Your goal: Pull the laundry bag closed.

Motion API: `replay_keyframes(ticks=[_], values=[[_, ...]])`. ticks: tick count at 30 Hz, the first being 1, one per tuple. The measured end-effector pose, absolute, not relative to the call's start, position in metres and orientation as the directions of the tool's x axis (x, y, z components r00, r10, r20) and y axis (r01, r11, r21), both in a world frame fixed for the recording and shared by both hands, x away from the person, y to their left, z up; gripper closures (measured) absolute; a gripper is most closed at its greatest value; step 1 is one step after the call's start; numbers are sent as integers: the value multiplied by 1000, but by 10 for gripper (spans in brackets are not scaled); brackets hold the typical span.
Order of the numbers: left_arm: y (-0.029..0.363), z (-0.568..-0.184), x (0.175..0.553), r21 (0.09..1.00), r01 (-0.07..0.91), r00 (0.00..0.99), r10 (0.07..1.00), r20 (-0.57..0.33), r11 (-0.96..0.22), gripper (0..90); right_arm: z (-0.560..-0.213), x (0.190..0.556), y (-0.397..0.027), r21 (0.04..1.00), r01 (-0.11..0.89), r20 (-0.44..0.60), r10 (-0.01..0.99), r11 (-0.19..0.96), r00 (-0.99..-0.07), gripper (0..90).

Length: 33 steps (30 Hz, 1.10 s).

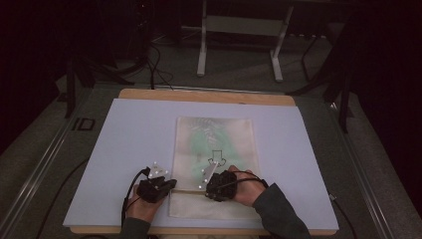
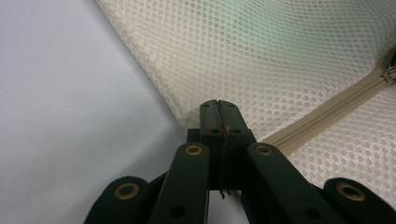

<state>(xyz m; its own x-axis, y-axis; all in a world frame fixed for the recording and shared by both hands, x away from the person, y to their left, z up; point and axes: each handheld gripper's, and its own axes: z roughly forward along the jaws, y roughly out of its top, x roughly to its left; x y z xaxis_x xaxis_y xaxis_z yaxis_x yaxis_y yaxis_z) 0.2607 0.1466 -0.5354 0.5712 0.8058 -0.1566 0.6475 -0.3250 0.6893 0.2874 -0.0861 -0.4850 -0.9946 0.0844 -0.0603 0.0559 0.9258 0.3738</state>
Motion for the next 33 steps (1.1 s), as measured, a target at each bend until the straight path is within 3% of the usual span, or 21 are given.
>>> replay_keyframes(ticks=[33], values=[[147, -535, 261, 690, 649, 569, 807, -159, -322, 893, -479, 288, -107, 380, 79, -51, 106, 922, -993, 822]])
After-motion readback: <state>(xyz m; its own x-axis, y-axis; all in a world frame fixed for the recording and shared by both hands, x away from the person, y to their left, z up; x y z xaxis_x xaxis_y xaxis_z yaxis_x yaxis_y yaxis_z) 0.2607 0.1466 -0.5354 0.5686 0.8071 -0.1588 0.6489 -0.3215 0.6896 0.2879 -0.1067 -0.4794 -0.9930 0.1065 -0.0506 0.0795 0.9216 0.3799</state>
